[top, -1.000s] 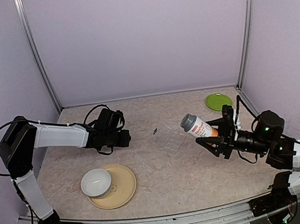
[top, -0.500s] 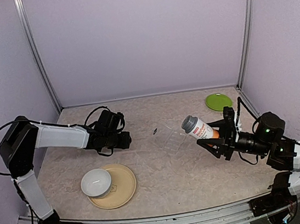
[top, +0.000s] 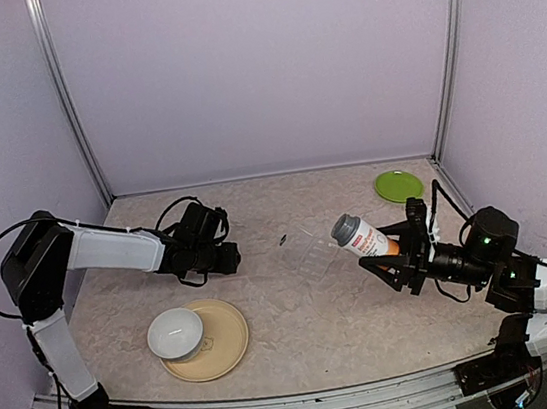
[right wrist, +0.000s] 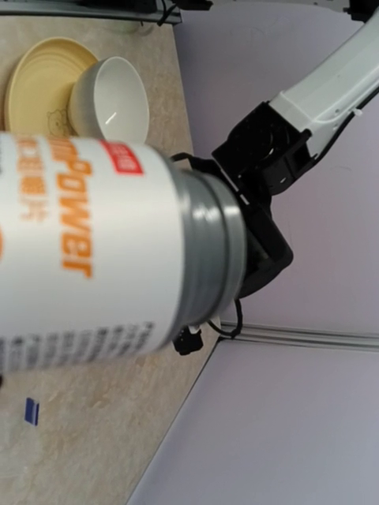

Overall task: Sort the pills into containers
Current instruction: Place the lid of the pill bottle at the center of the board.

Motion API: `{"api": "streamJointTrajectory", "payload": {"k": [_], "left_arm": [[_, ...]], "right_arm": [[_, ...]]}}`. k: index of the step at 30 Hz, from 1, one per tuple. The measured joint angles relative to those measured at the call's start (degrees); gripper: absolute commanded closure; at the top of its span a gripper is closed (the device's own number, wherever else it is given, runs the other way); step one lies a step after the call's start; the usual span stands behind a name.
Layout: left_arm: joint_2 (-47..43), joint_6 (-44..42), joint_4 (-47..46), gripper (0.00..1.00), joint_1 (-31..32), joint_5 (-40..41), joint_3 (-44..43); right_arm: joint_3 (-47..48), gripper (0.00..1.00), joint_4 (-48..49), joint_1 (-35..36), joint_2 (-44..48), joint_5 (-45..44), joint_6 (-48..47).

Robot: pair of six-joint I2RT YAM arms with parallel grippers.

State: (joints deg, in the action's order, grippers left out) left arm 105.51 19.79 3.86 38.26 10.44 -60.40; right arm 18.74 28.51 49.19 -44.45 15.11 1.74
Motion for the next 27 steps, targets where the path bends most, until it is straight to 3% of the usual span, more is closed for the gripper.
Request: {"api": "streamJointTrajectory", "payload": {"k": [14, 20, 27], "left_arm": [[-0.1, 0.5, 0.0, 0.21, 0.0, -0.4, 0.1], [-4.8, 1.6, 0.5, 0.02, 0.4, -2.2, 1.0], [-10.1, 2.9, 0.2, 0.01, 2.2, -3.8, 1.0]], "right_arm": [[0.0, 0.91, 0.0, 0.0, 0.0, 0.0, 0.2], [0.0, 0.91, 0.0, 0.0, 0.0, -0.4, 0.7], [0.0, 0.91, 0.0, 0.0, -0.7, -0.5, 1.4]]}}
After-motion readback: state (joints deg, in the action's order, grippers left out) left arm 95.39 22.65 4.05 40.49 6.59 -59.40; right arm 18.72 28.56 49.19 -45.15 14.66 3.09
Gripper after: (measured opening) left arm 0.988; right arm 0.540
